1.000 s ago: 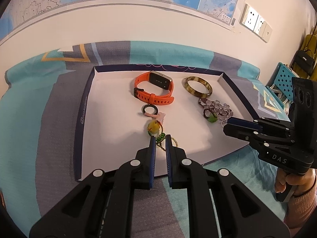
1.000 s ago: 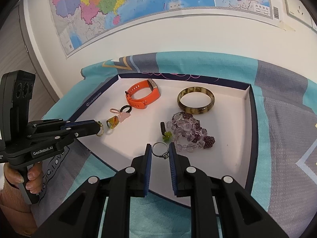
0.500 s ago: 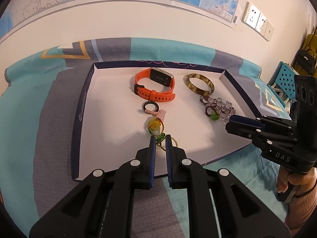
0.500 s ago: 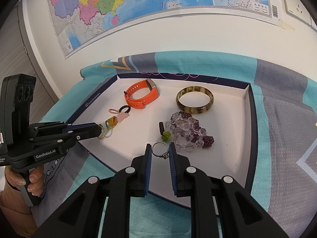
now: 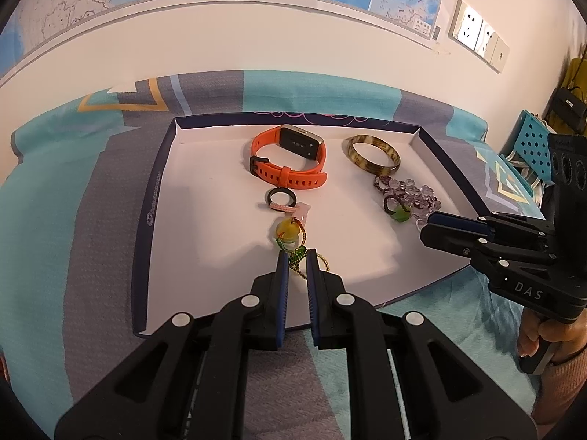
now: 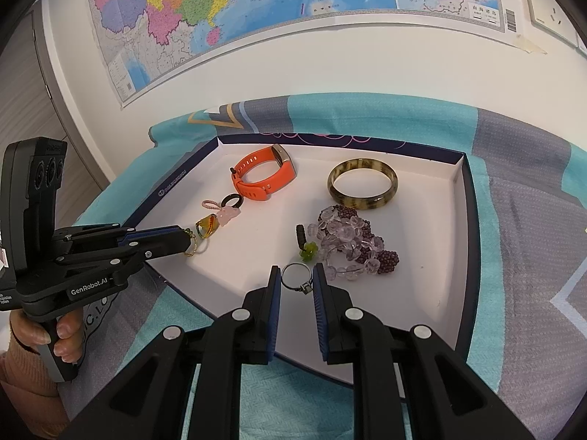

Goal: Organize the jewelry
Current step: 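Lower the gold ring and silver ring over the box interior, then open the left tool to release the gold ring while the right tool releases the silver ring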

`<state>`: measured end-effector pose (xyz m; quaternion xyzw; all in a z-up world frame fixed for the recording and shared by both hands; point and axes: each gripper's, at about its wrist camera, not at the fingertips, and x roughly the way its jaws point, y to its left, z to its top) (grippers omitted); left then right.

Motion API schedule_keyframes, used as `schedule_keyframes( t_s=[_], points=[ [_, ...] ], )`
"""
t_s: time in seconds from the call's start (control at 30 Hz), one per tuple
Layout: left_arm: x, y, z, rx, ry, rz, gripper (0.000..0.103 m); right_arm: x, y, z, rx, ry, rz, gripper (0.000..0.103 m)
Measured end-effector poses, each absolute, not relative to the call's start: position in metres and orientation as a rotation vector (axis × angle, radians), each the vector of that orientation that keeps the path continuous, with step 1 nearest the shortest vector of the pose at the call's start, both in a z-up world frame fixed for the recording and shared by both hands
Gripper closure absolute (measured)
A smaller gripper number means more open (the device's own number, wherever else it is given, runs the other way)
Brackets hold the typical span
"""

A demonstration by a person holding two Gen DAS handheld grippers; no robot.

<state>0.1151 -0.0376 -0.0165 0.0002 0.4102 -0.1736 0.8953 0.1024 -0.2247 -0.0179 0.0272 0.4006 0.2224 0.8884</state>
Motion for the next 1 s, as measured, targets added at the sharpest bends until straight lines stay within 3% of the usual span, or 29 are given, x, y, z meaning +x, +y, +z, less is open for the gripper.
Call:
schedule_keyframes(
  t_s=[0.73, 0.83, 0.93, 1.0],
  points=[
    [0.1157, -0.0408, -0.019, 0.049, 0.834, -0.309, 0.09, 0.1067, -0.2202, -0.0211, 0.03, 0.86, 0.441, 0.087],
    [0.1151, -0.0409, -0.019, 0.054, 0.828, -0.299, 0.088, 0.1064, -0.2192, -0.02, 0.026, 0.851, 0.433, 0.083],
    [0.1127, -0.039, -0.0182, 0.055, 0.82, -0.295, 0.078, 0.1024, -0.2207, -0.0165, 0.03, 0.833, 0.431, 0.073],
    [0.1086, -0.038, -0.016, 0.054, 0.806, -0.297, 0.057, 0.0977, -0.2221, -0.0136, 0.034, 0.822, 0.428, 0.062]
  ],
)
